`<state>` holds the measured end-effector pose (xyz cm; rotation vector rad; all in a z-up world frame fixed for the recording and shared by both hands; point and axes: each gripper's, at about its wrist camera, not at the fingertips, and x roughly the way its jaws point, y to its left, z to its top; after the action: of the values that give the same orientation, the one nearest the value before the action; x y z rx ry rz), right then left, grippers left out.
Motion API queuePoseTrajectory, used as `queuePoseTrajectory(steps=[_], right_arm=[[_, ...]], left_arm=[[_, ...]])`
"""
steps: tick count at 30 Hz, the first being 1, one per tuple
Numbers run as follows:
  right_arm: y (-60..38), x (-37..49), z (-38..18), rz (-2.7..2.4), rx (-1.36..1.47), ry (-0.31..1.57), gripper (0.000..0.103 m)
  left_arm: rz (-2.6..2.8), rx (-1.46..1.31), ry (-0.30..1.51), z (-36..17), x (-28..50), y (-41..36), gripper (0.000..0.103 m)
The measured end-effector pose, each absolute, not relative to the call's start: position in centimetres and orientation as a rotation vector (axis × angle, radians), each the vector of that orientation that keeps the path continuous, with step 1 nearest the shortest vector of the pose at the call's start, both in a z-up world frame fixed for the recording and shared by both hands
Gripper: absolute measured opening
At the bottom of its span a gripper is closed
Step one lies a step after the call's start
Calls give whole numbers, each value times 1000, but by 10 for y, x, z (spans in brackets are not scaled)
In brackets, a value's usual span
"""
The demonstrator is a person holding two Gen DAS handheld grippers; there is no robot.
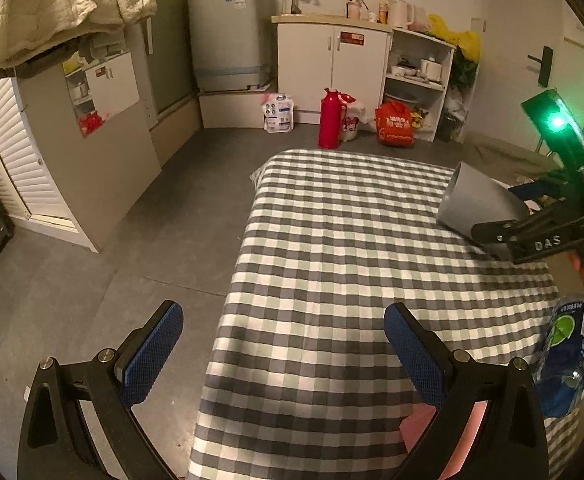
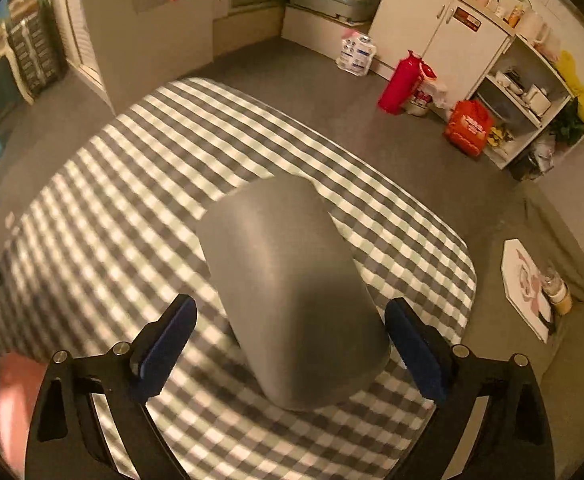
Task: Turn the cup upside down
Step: 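Move the right gripper to the grey cup lying on its side and grasp it, then lift the grey cup with the right gripper and rotate it upright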
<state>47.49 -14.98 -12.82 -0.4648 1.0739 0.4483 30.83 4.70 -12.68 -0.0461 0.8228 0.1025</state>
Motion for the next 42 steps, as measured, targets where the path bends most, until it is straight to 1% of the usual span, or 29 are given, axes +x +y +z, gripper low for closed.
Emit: queuePoseTrajectory(steps=[6, 8, 9, 11, 17, 22, 26, 30, 32, 35, 37, 39, 42], right_arm=[[-140, 485, -152, 369, -615, 1117, 90], [-141, 490, -157, 338, -613, 1129, 73], [-142, 493, -157, 340, -586, 1136, 72], [-148, 495, -154, 340, -512, 1158, 72], [-147, 469, -133, 368, -487, 1133, 71], [-155, 431, -86, 370, -434, 1099, 71], [-160, 384, -38, 364, -386, 1058, 71], [-162, 311, 10, 363, -357, 1017, 71], [-162, 274, 24, 364, -335, 1005, 71], [-156, 217, 25, 367, -292, 1006, 71], [-149, 183, 14, 378, -271, 1010, 71], [-144, 153, -5, 384, -224, 1021, 71], [-139, 115, -48, 361, -133, 1067, 71]], left_arm=[[106, -46, 843, -133, 308, 47, 103], [110, -51, 844, -133, 304, 48, 103], [112, -51, 846, -133, 303, 48, 103], [118, -49, 849, -131, 300, 49, 103], [121, -57, 833, -110, 290, 49, 103], [116, -86, 791, -71, 272, 46, 103], [111, -100, 742, -32, 248, 44, 103], [112, -120, 684, 9, 209, 44, 103], [125, -123, 660, 23, 192, 47, 103], [126, -138, 638, 36, 163, 51, 103], [129, -140, 627, 40, 142, 53, 103], [133, -141, 628, 38, 124, 57, 103], [148, -144, 650, 26, 101, 66, 103]])
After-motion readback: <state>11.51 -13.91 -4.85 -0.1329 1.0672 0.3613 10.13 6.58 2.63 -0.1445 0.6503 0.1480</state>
